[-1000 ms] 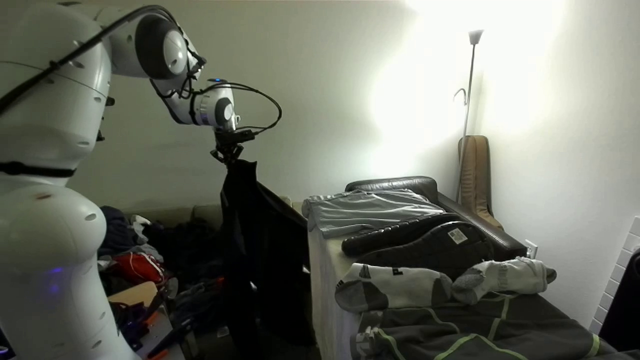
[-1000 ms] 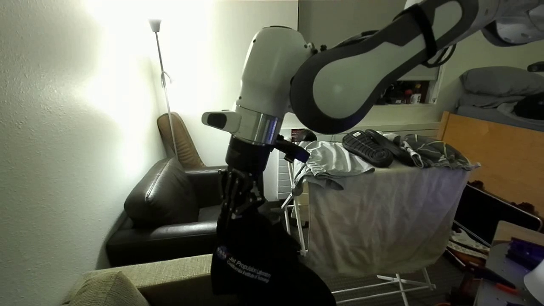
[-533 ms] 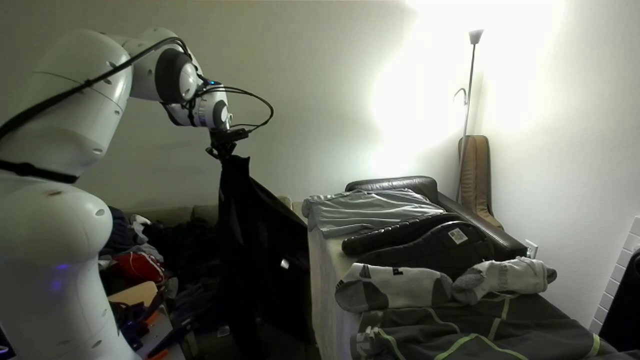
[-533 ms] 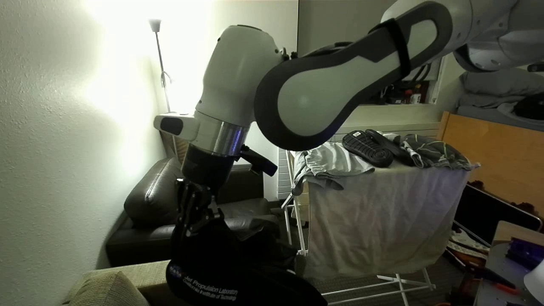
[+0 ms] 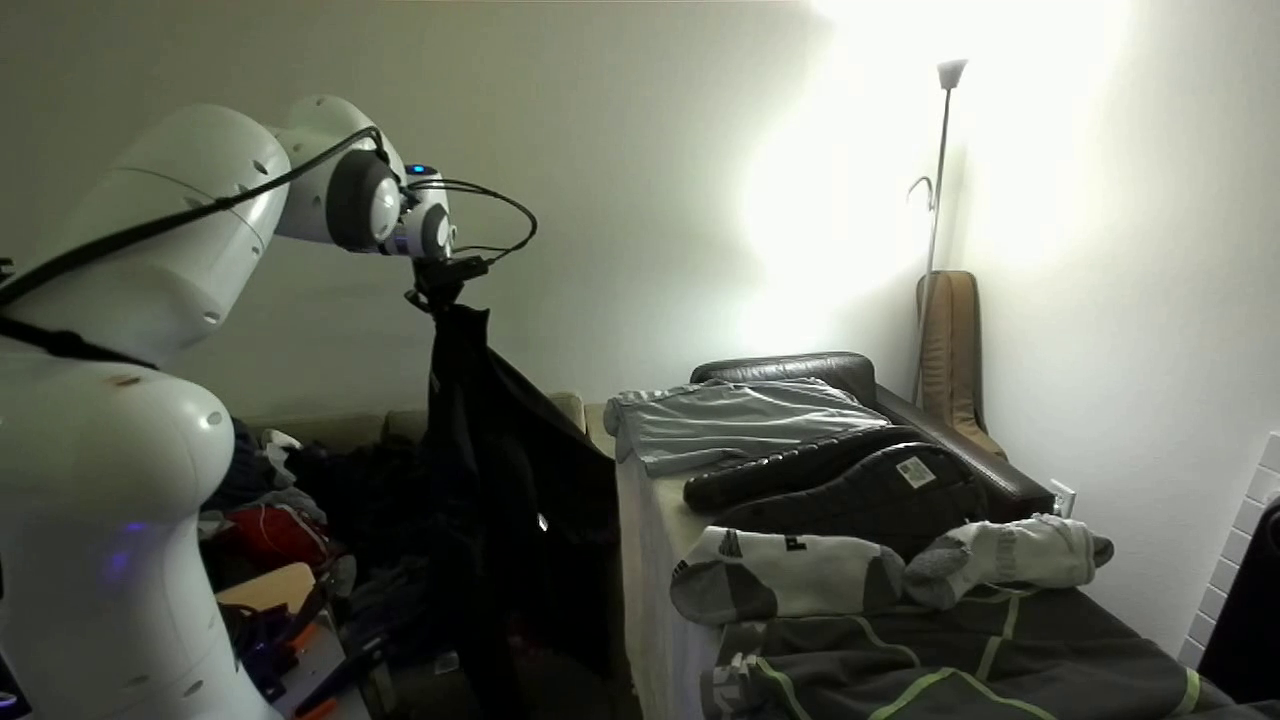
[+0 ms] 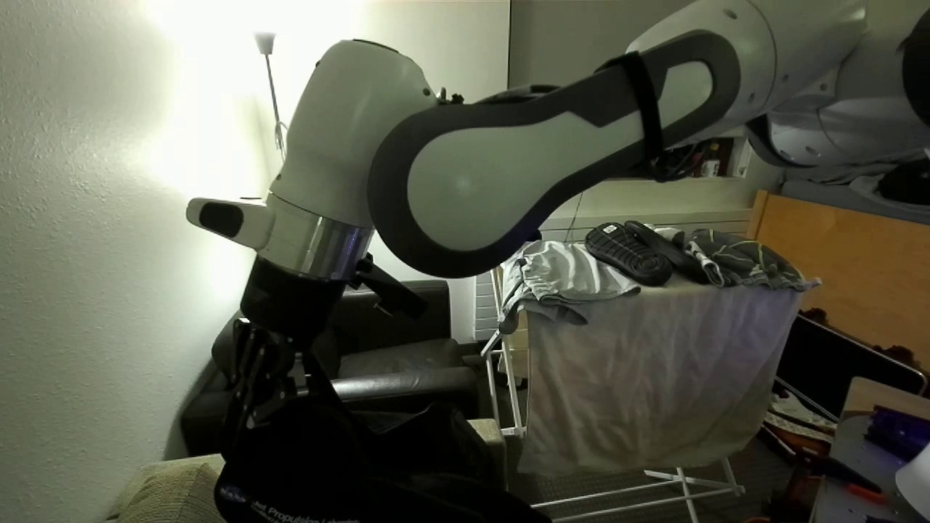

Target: Put the black shirt on the sofa.

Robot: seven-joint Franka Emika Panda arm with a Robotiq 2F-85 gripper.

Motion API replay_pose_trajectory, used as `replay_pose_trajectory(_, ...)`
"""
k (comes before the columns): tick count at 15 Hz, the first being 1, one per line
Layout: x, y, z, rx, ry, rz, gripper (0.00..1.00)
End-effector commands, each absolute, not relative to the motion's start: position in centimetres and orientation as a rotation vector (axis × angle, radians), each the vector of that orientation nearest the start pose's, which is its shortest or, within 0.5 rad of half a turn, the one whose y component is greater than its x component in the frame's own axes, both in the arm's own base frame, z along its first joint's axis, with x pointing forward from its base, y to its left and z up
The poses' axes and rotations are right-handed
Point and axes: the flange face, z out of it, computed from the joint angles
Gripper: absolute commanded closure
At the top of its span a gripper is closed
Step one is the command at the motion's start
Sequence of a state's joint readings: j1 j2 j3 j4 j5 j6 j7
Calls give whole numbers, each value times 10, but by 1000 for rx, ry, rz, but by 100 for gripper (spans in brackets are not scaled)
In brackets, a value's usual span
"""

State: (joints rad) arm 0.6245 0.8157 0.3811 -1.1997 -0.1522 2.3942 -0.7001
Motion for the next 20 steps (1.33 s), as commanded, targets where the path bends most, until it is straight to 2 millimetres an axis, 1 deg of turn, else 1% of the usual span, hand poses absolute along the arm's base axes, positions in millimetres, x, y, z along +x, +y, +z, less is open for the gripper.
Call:
replay_pose_trajectory(1,509,625,380,2174,2366,743,98)
replay_pose_trajectory(4,510,635,392,2134,2371,796,98)
replay_pose_trajectory(7,505,649,404,2100,2379,854,98)
replay_pose_trajectory(10,499,661,409,2084,2399,891,98)
replay_pose_trajectory(12,495,667,406,2092,2409,897,98)
replay_pose_trajectory(16,494,669,395,2119,2420,864,98)
replay_pose_trajectory(18,493,665,390,2149,2441,781,98)
replay_pose_trajectory(19,494,666,381,2165,2393,804,92)
replay_pose_trajectory(20,494,665,380,2169,2398,780,92)
